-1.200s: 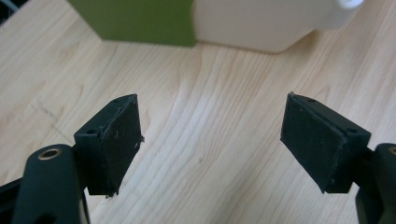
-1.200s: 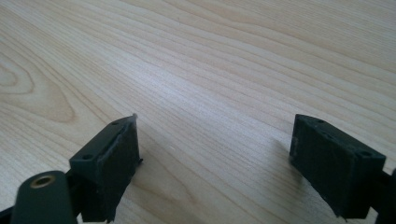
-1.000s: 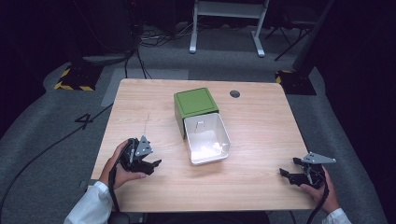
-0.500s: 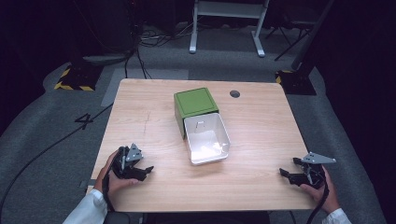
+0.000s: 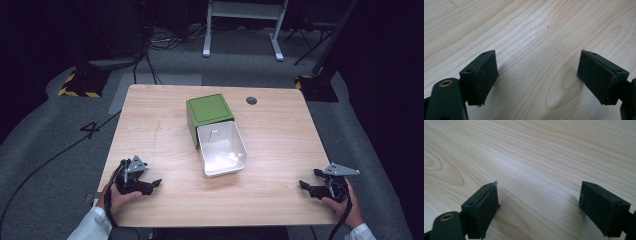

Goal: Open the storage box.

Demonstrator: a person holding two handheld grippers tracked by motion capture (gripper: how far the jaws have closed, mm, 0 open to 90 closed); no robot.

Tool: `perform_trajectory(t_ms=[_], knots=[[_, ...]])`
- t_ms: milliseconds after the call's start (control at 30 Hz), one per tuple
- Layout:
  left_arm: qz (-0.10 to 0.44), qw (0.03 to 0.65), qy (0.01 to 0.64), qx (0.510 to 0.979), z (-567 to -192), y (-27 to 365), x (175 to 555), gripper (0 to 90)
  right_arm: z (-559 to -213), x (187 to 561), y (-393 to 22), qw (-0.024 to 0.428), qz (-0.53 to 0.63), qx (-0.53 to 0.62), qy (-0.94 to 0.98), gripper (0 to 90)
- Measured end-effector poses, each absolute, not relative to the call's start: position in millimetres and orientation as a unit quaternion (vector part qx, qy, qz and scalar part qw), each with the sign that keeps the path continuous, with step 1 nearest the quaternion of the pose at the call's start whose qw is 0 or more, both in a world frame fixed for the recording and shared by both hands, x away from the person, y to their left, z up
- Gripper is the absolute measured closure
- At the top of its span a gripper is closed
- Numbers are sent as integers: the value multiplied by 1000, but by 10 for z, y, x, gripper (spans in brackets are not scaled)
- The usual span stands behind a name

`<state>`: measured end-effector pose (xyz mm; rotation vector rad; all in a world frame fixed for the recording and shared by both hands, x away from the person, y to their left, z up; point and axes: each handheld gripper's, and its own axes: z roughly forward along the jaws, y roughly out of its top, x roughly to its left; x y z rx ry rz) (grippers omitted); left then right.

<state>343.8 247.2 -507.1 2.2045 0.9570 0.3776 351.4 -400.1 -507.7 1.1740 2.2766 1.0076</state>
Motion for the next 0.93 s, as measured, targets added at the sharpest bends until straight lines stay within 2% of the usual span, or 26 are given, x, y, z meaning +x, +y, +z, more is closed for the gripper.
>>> perform_trajectory(t_ms=[933], knots=[[151,346,377,846,-5071,2485,3463,168,-5077,3514,-4002,193,359,418,811,158]])
